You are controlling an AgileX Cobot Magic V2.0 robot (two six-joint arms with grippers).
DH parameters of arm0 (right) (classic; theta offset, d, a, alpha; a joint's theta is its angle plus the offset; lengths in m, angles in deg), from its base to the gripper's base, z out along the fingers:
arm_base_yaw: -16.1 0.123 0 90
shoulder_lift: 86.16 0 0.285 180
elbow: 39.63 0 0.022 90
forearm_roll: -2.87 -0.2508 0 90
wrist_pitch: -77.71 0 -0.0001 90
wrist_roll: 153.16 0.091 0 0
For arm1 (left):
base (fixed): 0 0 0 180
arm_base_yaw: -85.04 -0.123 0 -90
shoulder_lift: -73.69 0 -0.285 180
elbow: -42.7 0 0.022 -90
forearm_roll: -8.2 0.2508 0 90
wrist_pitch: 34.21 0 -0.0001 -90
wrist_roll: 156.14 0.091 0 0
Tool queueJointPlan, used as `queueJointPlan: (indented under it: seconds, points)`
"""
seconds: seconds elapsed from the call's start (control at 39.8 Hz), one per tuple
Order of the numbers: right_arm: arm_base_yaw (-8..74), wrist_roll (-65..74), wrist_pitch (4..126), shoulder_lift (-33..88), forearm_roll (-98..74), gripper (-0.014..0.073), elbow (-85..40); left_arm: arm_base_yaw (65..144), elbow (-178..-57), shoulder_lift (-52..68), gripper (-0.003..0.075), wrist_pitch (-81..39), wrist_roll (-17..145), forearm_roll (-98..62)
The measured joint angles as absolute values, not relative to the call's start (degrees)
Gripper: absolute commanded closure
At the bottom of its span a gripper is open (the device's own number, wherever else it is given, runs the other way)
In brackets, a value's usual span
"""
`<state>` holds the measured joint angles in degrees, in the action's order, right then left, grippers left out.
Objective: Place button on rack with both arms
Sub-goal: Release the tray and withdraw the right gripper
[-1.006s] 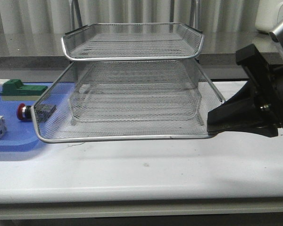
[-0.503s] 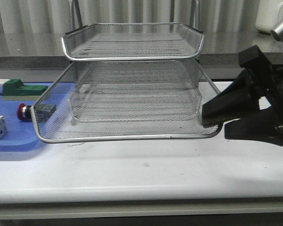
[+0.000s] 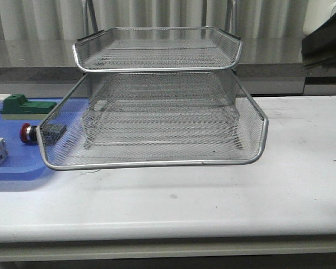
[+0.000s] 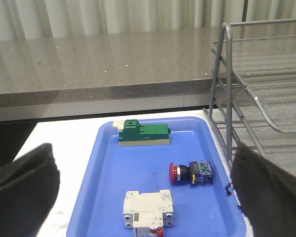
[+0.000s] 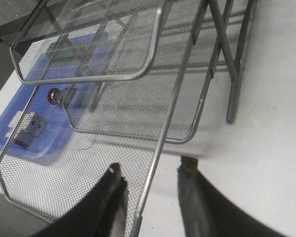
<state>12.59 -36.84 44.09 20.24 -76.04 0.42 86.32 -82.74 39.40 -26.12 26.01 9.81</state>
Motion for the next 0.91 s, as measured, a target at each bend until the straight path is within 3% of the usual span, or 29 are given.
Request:
queueJointPlan:
  seconds: [0.2,0.6,0.91]
  points:
    - [12.59,-25.36,43.99,24.94,-57.41,0.0657,-5.29,86.32,-82.74,39.4,0.005,-26.12,26.01,9.81]
    - [18.69,-5.79,44.62,36.72,-27.19,0.0652,-4.35,86.32,-82.74,39.4,0.005,-26.12,26.01,9.81]
    - [21.39,-2.34,51.58,51.77,-23.59,0.0654,8.28,86.32,-82.74,39.4,0.005,-26.12,26.01,9.81]
